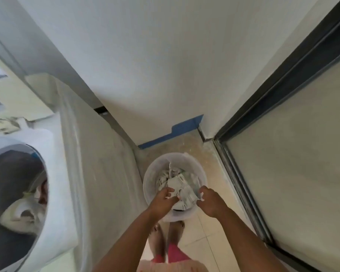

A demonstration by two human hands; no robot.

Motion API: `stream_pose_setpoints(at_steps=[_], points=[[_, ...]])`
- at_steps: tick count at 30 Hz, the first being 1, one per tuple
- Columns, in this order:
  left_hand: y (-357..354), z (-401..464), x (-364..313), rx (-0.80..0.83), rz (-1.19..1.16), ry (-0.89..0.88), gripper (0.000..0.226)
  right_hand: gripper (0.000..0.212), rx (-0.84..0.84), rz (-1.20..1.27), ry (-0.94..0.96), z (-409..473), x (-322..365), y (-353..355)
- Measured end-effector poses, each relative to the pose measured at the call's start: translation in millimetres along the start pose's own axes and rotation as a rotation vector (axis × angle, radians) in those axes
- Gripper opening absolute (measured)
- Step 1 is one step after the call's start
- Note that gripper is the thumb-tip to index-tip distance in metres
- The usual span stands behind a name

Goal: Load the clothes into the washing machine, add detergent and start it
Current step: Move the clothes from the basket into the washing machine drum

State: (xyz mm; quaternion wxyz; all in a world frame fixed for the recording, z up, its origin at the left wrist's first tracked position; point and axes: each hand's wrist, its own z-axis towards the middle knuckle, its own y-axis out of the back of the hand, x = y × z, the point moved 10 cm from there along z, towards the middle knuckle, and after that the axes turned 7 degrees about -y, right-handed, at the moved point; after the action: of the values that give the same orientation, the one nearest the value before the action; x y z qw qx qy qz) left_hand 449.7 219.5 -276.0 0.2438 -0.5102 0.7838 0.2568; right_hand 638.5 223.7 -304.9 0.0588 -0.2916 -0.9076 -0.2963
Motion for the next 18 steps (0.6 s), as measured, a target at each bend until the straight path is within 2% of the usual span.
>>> stream_pose_setpoints(at_steps=[5, 11, 16, 18], points=[[-27, 68, 48, 0.047, 0.044, 0.015, 0.043, 0.045, 0.070, 0.069, -0.044, 82, -18, -70], [-36, 135, 122, 0.065, 0.150, 0.083, 0.047, 0.056, 0.047, 0.076, -0.143, 160, -60, -120], [-25, 151, 146, 0.035, 0.166, 0.119, 0.048, 0.055, 0.249, 0.021, -0.182, 169, -70, -146], [-22, 143, 142, 0.030, 0.180, 0.121, 0.049, 0.050, 0.248, 0.059, -0.192, 159, -60, -140]])
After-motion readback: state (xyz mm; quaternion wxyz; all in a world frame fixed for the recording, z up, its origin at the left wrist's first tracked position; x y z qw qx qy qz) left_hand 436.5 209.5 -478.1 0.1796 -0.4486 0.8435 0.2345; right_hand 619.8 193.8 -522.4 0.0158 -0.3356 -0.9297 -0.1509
